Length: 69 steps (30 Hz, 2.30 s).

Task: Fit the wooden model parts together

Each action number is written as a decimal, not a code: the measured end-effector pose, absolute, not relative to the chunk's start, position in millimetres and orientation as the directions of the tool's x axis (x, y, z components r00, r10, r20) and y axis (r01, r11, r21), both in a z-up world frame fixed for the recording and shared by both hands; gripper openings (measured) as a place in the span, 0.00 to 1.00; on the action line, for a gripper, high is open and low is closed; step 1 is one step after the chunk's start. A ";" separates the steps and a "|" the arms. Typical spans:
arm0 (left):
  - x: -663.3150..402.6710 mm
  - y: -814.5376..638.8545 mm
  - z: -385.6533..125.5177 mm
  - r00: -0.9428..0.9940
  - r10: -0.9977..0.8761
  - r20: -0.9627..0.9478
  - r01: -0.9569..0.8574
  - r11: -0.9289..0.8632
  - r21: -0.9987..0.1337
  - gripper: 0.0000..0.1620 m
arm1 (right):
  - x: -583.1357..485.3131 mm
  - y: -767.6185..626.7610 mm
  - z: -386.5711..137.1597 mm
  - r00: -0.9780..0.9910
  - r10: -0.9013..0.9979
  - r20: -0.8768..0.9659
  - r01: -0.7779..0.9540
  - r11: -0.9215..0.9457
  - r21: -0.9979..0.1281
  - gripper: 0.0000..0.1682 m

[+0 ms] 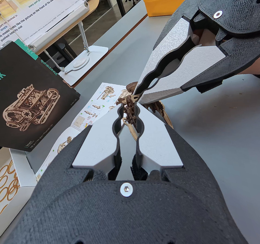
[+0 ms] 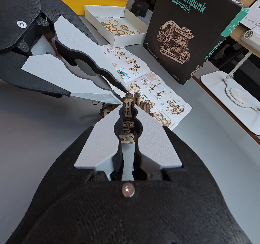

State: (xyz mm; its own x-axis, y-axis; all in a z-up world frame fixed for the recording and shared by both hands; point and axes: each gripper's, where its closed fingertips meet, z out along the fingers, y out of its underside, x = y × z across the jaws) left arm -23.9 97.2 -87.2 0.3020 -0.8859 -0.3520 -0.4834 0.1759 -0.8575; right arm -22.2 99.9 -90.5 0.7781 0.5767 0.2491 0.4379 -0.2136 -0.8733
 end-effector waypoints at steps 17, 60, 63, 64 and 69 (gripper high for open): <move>-25.3 93.6 -93.5 0.269 -0.888 -0.374 -0.500 0.203 -0.842 0.04 | -24.7 96.8 -94.5 0.759 0.587 0.283 0.469 -0.192 -0.862 0.03; -49.6 70.2 -74.8 -0.084 -0.944 -0.319 -0.339 0.328 -0.882 0.01 | -38.7 67.3 -95.3 0.450 0.851 0.273 0.497 0.015 -0.867 0.04; -47.4 67.7 -82.6 -0.089 -0.974 -0.208 -0.369 0.226 -0.902 0.00 | -42.1 62.2 -96.0 0.409 0.858 0.310 0.511 0.066 -0.857 0.04; -46.4 67.2 -85.2 -0.086 -0.984 -0.159 -0.381 0.179 -0.907 0.00 | -42.6 61.7 -96.5 0.403 0.854 0.329 0.520 0.082 -0.850 0.04; -45.4 63.0 -88.5 -0.083 -0.995 0.048 -0.403 -0.011 -0.915 0.00 | -44.5 59.6 -99.1 0.385 0.843 0.375 0.543 0.122 -0.831 0.04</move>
State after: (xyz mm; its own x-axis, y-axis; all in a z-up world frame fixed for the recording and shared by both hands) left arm -45.4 63.0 -88.5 -0.0827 -0.9954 0.0483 -0.4026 -0.0110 -0.9153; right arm -44.5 59.6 -99.1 0.3854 0.8431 0.3751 0.5428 0.1217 -0.8310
